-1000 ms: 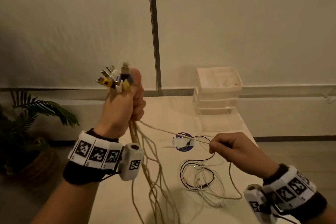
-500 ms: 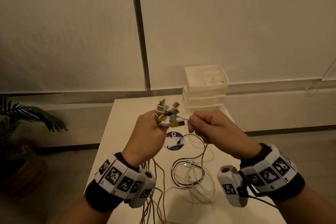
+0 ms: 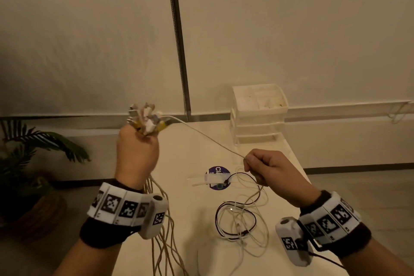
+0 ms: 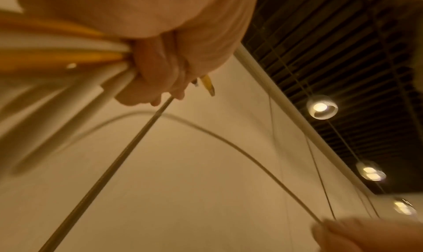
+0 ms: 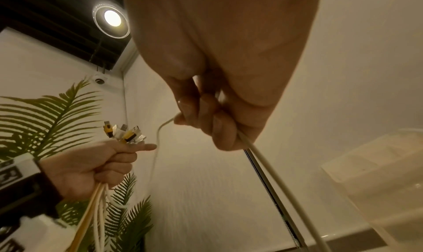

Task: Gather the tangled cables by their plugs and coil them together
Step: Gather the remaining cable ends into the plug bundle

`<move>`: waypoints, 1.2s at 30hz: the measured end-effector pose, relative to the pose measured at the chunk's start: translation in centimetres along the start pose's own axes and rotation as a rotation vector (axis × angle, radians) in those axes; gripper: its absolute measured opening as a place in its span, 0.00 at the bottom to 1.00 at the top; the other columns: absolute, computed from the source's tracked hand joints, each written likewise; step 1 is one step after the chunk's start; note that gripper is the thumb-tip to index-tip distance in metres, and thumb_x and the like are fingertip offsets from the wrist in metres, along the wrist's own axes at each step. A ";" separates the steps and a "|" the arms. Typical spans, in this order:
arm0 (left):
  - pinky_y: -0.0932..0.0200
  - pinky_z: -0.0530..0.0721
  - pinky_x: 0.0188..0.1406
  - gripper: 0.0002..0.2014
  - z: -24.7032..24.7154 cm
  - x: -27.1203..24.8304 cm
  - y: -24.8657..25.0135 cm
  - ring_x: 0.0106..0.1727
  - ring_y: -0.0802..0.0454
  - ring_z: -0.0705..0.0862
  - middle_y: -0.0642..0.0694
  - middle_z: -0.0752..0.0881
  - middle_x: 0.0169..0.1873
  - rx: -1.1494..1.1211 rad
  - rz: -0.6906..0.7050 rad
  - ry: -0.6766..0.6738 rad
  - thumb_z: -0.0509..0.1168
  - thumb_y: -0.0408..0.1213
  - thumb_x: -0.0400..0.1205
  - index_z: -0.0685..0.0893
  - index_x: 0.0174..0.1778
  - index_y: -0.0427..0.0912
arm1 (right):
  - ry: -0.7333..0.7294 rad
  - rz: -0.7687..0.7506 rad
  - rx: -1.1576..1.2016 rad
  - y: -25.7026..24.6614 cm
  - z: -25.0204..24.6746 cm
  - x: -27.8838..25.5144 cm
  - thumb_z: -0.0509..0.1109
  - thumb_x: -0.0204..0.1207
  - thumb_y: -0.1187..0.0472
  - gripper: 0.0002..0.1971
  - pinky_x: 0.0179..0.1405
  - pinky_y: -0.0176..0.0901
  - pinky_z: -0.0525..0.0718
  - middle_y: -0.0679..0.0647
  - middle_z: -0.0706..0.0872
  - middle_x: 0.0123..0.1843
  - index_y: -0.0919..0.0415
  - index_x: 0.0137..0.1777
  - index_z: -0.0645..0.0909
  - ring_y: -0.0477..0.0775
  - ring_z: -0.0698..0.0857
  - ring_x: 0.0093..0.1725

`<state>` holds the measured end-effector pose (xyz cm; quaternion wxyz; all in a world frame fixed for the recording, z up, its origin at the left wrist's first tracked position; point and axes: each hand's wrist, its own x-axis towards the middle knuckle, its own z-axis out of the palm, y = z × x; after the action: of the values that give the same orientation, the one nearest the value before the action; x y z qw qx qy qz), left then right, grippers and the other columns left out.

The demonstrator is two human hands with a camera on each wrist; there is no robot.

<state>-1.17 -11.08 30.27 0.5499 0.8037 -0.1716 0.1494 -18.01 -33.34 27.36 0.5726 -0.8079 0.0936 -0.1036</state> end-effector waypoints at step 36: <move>0.49 0.83 0.33 0.13 6.3 -3.9 3.1 0.34 0.49 0.84 0.46 0.89 0.35 -0.046 0.256 -0.378 0.56 0.33 0.75 0.87 0.44 0.40 | -0.088 -0.225 -0.053 -3.8 0.1 3.8 0.61 0.85 0.63 0.13 0.28 0.31 0.70 0.45 0.76 0.24 0.64 0.44 0.85 0.41 0.71 0.25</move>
<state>-5.75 -17.61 28.95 0.5025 0.7764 -0.3754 0.0609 -14.24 -33.03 31.17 0.5395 -0.8318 -0.0199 -0.1292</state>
